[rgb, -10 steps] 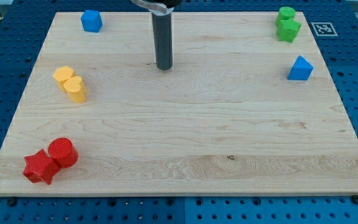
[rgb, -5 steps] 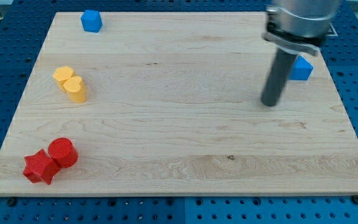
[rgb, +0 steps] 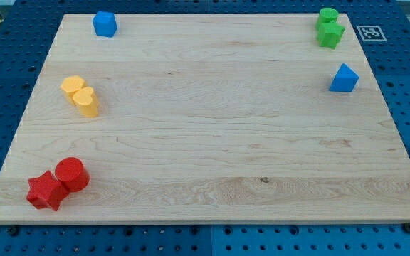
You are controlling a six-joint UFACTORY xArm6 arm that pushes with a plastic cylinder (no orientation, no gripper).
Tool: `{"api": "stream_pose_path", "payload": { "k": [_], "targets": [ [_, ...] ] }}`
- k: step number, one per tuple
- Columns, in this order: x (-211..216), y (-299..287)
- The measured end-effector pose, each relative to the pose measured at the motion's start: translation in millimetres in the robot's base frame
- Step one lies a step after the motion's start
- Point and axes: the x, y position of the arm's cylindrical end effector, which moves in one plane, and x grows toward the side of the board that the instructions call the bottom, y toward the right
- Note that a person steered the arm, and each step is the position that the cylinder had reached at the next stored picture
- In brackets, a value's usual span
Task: Move your arm to the right of the triangle
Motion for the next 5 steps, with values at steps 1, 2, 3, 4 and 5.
{"api": "stream_pose_path", "payload": {
  "k": [1,2,3,4,5],
  "targets": [
    [-52.1,-0.3],
    [-104.5,-7.3],
    [-124.8,-35.0],
    [-123.6,-54.7],
    [-123.5,-87.3]
  ]
}}
